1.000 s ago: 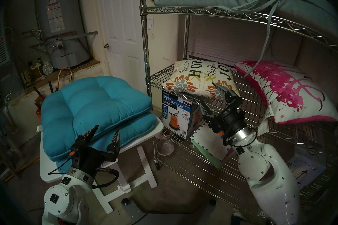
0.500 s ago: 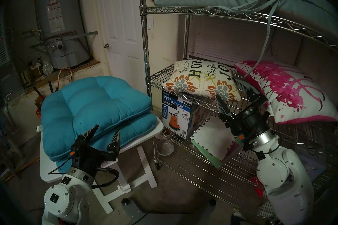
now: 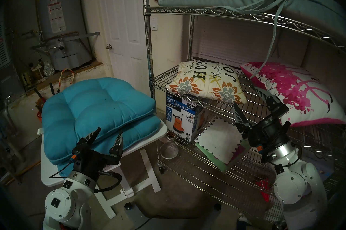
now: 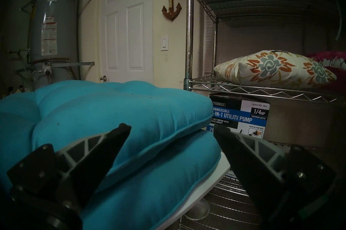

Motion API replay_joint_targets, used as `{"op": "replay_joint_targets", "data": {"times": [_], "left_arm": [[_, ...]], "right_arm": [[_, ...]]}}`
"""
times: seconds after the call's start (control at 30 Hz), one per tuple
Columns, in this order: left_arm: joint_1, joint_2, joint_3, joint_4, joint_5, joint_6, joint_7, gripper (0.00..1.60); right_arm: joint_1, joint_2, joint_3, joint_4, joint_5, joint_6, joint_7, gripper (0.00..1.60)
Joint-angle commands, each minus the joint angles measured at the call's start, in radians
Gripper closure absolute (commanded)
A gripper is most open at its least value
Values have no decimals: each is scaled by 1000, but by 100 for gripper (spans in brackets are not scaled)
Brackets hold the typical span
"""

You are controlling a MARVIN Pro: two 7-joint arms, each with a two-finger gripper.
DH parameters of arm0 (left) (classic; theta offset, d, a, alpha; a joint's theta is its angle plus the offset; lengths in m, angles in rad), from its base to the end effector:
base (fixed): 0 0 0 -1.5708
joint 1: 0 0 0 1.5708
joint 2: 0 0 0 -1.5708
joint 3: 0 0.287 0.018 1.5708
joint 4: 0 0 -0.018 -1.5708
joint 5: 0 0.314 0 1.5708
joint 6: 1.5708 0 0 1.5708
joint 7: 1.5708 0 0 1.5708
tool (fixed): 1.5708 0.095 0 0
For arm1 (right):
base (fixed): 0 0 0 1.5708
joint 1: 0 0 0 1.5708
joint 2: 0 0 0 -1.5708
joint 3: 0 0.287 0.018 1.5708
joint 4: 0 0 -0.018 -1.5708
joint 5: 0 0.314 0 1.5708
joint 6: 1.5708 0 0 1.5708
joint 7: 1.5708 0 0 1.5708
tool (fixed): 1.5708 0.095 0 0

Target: Take cushion off the shelf

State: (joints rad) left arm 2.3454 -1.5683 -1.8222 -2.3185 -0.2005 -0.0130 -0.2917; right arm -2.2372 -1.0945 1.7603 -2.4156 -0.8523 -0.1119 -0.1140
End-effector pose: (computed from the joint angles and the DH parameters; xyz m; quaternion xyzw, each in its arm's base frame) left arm 0.2142 0.0546 -0.2374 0.7031 -0.0308 0.7088 0.0467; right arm 0.2488 -0.0406 -0.1461 0.3944 0.4433 0.6988 0.3995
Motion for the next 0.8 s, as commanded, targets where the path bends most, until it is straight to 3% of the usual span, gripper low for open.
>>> {"op": "replay_joint_targets", "data": {"times": [0.0, 0.33, 0.53, 0.77], "left_arm": [[-4, 21, 25, -43, 70, -27, 2, 0], [-21, 93, 98, -89, 328, -113, 0, 0], [-31, 134, 110, -84, 503, -176, 6, 0], [-92, 169, 108, -52, 682, -228, 35, 0]], "right_arm": [[-113, -18, 42, -28, 2, -37, -36, 0], [-154, -28, 69, -28, 4, -72, -60, 0], [-173, -32, 82, -28, 5, -92, -73, 0], [-192, -37, 95, -28, 6, -114, -89, 0]]}}
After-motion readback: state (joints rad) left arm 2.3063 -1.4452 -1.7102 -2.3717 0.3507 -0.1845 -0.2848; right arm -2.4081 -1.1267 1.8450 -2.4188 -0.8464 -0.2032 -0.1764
